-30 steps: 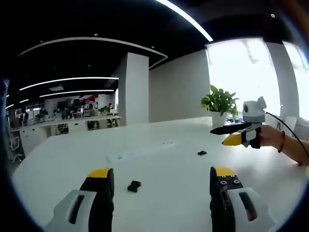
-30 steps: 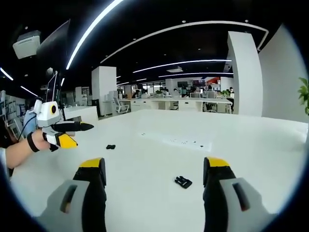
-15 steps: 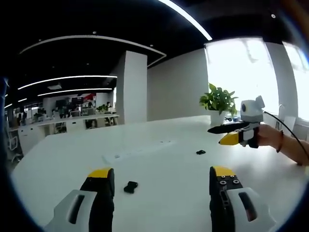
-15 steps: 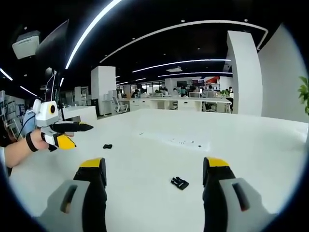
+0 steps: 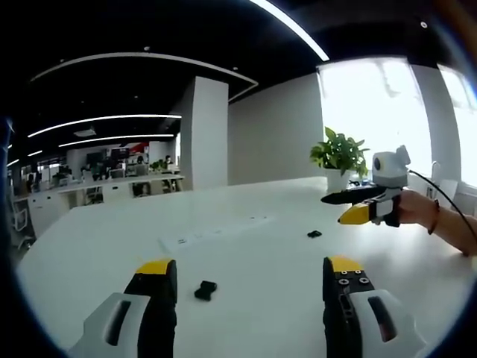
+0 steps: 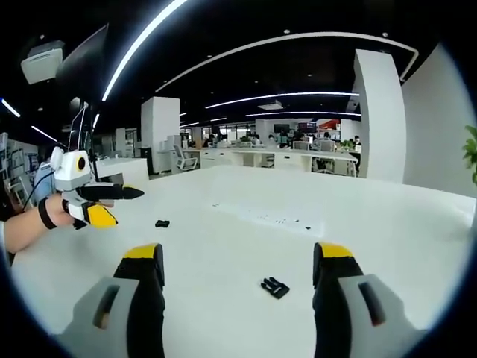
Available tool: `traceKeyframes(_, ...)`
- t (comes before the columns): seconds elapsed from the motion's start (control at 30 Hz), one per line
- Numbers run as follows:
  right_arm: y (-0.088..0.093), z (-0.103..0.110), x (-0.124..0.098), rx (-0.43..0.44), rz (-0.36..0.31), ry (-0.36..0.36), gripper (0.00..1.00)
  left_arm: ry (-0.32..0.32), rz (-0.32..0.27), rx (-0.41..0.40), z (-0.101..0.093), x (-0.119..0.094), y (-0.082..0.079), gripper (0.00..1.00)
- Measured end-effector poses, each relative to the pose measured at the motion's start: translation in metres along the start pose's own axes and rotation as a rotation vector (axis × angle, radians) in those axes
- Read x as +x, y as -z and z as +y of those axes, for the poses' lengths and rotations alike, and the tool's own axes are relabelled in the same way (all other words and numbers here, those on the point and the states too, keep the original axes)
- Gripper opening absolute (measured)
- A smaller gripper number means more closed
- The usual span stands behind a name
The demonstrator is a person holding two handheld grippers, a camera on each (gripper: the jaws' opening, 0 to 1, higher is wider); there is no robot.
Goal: Snap the two parts of the plastic buckle together until the buckle closes and remains connected.
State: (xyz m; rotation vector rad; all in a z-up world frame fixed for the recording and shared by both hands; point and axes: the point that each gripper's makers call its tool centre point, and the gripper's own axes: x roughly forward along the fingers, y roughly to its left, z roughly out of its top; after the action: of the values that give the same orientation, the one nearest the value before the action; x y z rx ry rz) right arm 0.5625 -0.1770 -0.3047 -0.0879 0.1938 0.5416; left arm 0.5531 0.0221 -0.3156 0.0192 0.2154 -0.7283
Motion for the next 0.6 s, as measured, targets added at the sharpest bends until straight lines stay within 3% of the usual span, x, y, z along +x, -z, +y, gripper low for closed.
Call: traceKeyframes(0.6,-0.002,-0.008,0.011,-0.011,0.013,0.006,0.81,0.003,0.007,-0.013,0.005,0.011,-0.001,0.81)
